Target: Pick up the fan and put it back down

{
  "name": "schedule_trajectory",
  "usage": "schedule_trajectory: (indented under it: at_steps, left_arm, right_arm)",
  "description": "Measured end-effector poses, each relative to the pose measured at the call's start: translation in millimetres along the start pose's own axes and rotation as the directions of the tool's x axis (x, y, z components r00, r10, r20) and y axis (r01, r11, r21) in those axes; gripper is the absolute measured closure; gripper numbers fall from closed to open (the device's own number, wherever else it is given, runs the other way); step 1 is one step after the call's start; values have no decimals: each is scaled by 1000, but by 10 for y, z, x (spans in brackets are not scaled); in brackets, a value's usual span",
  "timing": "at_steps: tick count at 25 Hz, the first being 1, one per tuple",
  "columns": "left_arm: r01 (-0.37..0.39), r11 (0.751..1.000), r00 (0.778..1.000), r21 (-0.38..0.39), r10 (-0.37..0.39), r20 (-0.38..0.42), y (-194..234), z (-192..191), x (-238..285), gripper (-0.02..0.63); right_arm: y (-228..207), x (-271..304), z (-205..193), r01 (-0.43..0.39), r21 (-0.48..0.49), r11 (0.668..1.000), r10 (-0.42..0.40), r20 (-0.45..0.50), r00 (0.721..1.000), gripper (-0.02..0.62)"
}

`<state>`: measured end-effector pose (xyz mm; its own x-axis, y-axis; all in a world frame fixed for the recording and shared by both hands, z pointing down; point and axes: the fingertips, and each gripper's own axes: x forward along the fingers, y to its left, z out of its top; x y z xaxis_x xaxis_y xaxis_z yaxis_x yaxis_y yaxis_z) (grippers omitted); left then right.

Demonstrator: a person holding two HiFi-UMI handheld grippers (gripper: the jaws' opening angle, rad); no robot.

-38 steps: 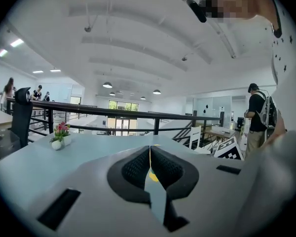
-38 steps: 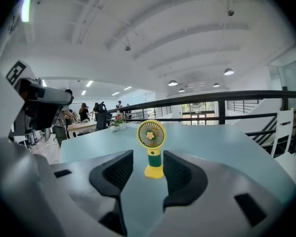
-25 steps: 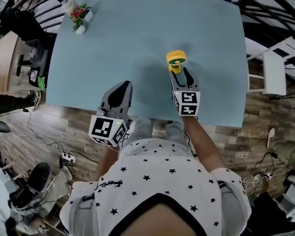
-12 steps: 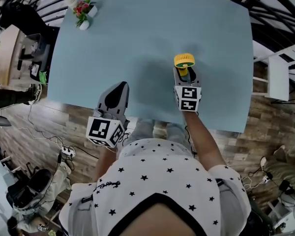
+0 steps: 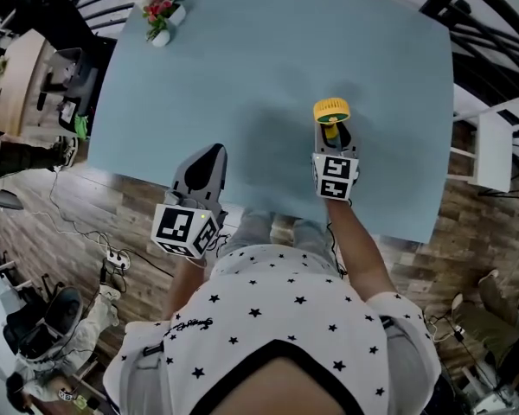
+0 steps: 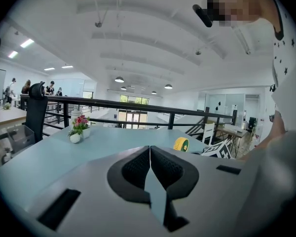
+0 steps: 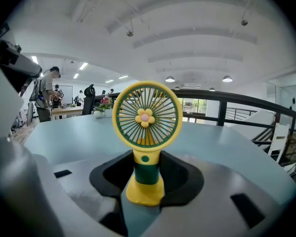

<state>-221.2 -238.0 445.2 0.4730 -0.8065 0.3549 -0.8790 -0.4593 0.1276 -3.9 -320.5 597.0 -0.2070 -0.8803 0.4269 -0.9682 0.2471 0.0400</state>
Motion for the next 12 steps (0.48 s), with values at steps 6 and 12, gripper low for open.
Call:
schedule_trajectory:
  at_steps: [6,12]
  left_arm:
    - [6,1000,1000,6,-6,15,-54,45,3,577]
    - [15,1000,999,5,-15,36,-123,98,32,577]
  right_arm:
    - [69,-104,130,-24,-5,1000,24,19,1000,437]
    - [57,-238,349,-47,31,998,45,49,998,437]
